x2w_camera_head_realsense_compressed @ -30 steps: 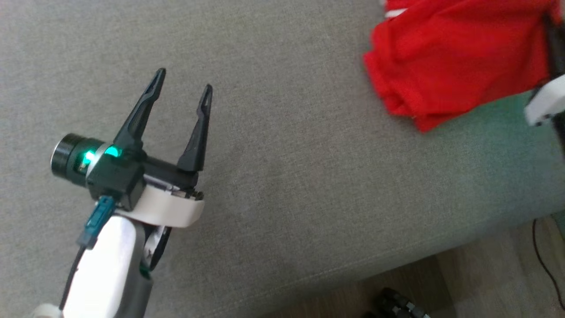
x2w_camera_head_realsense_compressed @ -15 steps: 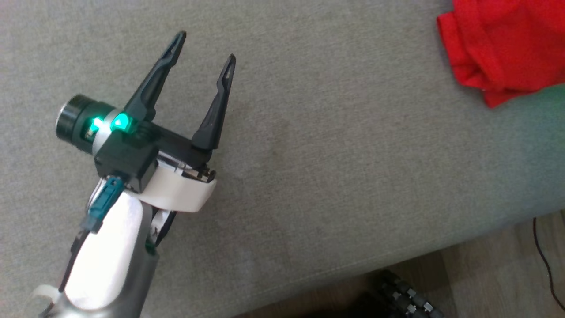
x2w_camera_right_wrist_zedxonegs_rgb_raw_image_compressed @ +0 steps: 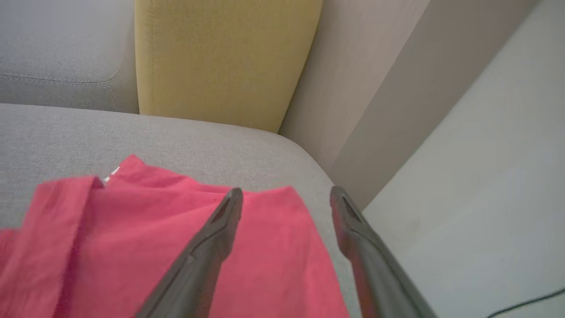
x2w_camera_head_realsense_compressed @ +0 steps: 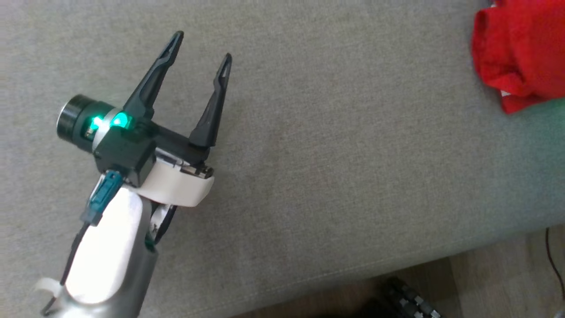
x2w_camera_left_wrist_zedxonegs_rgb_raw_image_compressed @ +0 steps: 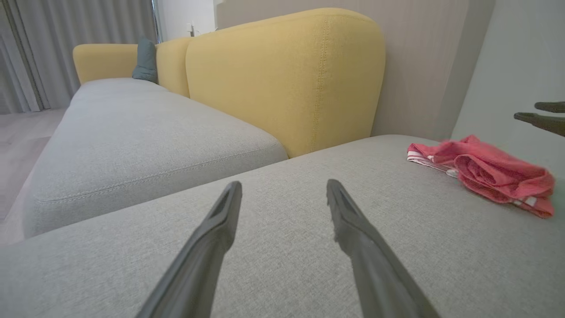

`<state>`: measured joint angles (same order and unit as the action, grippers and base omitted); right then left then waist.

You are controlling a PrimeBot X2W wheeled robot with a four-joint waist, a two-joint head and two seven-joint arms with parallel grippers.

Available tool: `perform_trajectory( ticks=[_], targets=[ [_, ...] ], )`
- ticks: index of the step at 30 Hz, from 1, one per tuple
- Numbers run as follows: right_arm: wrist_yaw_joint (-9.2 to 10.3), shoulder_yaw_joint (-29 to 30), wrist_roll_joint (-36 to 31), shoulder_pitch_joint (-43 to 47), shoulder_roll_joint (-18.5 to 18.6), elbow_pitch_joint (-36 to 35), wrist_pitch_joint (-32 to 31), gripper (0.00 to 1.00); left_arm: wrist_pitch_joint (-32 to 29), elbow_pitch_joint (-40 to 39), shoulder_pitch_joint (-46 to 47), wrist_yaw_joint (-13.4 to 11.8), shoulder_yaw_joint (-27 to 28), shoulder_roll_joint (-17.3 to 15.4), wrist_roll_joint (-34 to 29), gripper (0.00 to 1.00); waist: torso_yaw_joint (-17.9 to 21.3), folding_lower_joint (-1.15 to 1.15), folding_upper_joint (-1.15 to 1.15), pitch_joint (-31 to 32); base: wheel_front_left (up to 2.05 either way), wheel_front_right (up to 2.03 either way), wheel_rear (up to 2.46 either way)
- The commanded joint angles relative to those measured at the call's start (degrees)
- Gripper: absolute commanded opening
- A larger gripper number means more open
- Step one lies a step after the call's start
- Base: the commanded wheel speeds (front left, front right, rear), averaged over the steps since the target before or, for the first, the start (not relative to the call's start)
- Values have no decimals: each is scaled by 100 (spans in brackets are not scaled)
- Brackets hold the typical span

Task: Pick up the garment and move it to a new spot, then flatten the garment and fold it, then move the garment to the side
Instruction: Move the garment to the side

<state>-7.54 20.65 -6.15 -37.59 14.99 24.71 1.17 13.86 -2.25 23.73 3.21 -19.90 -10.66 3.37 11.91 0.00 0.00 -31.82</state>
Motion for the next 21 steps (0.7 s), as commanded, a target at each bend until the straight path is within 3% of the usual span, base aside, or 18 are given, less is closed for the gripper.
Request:
perform_trajectory(
  ticks=[1, 12, 21],
  targets=[
    [5, 21, 15, 305, 5, -275, 93, 100, 62, -130, -37, -57, 148, -54, 50, 100, -49, 0, 0, 195, 0, 0, 0],
    [5, -730, 533, 1796, -845, -1612, 363, 100, 108, 205, -769, -362, 374, 30, 319, 100, -367, 0, 0, 1164, 0, 0, 0],
    [5, -1571, 857, 2554, -1129, -2296, 320, 100, 112, 302, -1233, -573, 629, 124, 490, 100, -850, 0, 0, 1678, 0, 0, 0]
  ],
)
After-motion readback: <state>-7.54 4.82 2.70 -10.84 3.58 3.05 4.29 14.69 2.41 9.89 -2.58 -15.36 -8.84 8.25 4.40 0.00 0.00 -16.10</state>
